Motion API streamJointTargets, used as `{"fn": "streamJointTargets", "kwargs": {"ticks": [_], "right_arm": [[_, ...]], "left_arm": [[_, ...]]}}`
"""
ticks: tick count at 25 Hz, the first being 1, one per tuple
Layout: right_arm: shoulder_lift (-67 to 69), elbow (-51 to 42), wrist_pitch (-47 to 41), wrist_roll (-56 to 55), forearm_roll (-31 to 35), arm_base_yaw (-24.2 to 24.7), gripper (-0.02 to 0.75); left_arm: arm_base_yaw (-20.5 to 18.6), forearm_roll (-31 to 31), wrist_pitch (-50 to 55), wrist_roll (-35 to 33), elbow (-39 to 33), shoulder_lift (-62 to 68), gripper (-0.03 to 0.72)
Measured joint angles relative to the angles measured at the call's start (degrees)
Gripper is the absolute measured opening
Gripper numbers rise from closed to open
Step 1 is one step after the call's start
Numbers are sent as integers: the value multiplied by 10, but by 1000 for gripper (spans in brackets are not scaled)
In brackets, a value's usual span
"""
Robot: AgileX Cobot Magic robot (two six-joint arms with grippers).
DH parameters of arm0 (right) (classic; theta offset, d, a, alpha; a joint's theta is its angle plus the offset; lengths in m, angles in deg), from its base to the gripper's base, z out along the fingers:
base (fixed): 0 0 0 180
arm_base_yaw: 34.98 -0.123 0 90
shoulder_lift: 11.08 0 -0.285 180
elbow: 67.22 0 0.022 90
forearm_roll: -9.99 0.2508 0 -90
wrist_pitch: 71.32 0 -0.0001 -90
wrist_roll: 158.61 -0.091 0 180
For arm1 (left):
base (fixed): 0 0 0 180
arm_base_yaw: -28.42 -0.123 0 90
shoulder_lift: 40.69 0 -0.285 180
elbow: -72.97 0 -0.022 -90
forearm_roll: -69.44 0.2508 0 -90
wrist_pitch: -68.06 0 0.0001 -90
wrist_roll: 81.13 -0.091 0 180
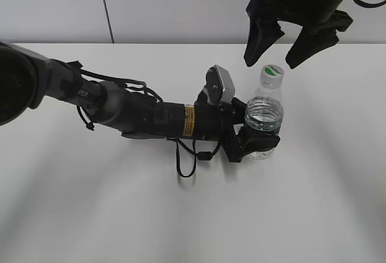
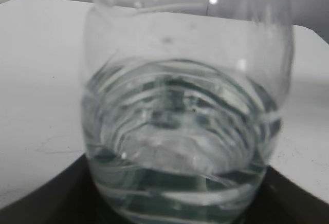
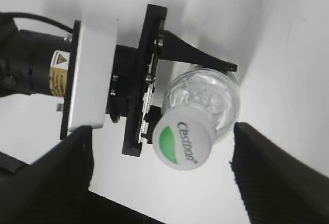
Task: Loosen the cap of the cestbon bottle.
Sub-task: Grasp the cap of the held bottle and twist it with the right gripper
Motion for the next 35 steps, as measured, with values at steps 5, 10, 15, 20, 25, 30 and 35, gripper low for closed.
{"fn": "streamJointTargets", "kwargs": {"ticks": [5, 10, 15, 20, 25, 30, 35], "right_arm": [[-1, 0, -1, -57, -12, 0, 593], [-1, 0, -1, -58, -15, 0, 587], [11, 0, -1, -53, -7, 0, 586], [14, 0, -1, -52, -1, 0, 556], [14, 0, -1, -52, -2, 0, 491], [14, 0, -1, -51, -12, 0, 452], [14, 0, -1, -47, -20, 0, 449]], "left_arm": [[0, -1, 0, 0, 0, 0, 514], [0, -1, 0, 0, 0, 0, 510], [-1, -1, 0, 0, 0, 0, 510], [-1, -1, 0, 1, 0, 0, 508], [-1, -1, 0, 1, 0, 0, 506], [-1, -1, 0, 1, 0, 0, 505], [-1, -1, 0, 1, 0, 0, 505]]}}
